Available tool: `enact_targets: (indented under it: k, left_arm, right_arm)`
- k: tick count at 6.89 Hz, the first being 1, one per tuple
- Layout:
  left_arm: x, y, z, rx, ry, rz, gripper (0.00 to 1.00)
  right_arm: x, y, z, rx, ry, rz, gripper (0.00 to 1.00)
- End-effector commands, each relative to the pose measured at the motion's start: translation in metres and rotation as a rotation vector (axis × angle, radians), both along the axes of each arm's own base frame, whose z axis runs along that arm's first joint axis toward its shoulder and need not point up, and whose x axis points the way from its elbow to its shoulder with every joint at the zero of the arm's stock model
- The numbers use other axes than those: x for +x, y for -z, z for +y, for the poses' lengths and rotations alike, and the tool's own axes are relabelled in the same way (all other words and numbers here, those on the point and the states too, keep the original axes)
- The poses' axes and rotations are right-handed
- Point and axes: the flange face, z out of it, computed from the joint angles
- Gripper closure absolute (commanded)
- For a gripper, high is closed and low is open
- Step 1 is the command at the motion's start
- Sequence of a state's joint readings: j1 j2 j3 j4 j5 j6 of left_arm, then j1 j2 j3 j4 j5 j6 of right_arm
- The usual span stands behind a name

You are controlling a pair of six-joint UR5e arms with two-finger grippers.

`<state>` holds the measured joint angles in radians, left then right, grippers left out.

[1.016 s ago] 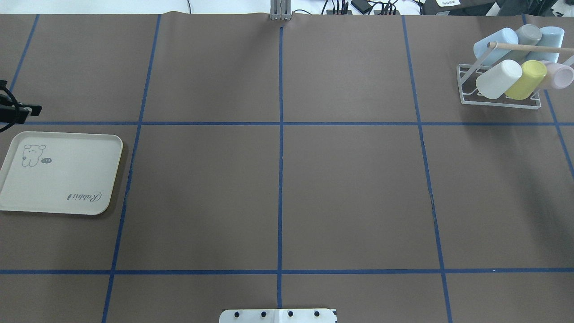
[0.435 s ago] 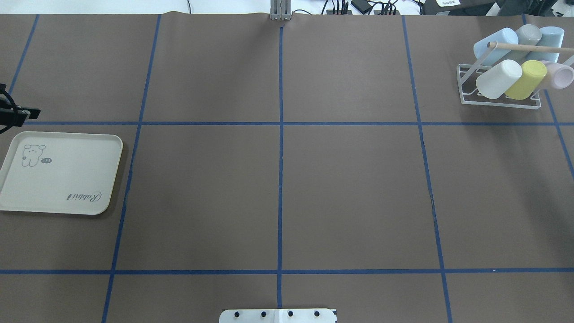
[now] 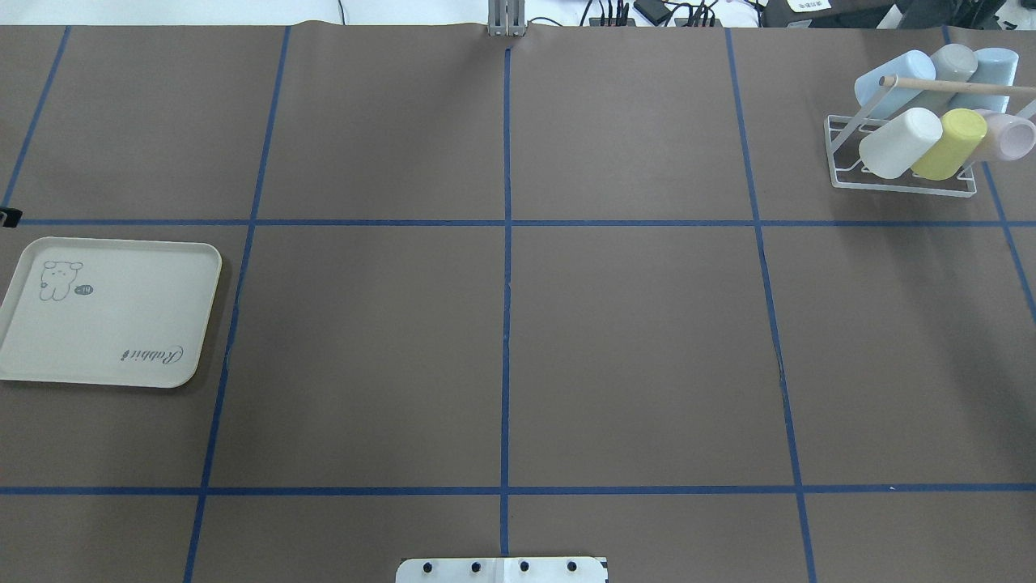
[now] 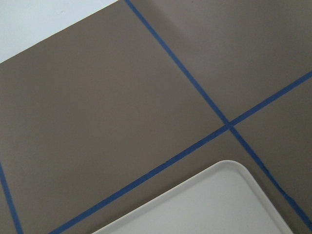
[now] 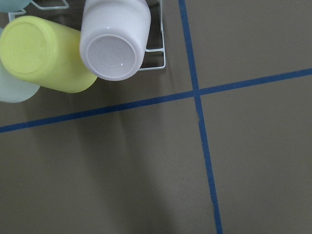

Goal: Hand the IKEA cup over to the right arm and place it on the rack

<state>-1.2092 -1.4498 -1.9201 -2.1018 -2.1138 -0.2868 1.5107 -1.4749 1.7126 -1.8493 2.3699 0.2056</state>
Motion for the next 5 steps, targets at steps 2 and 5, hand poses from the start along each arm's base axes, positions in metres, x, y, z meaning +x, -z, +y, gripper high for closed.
enact_targets:
  k: [2,5]
  left_arm:
    - [-0.081,-0.016,-0.003,-0.204,0.088,0.050,0.00]
    - [-0.105,-0.041,0.008,-0.237,0.076,-0.001,0.00]
  right_arm:
    - [-0.001,0.002,0.000,0.011,0.000,0.001,0.00]
    - [0.000,-0.008,0.006,-0.007,0.001,0.008,0.00]
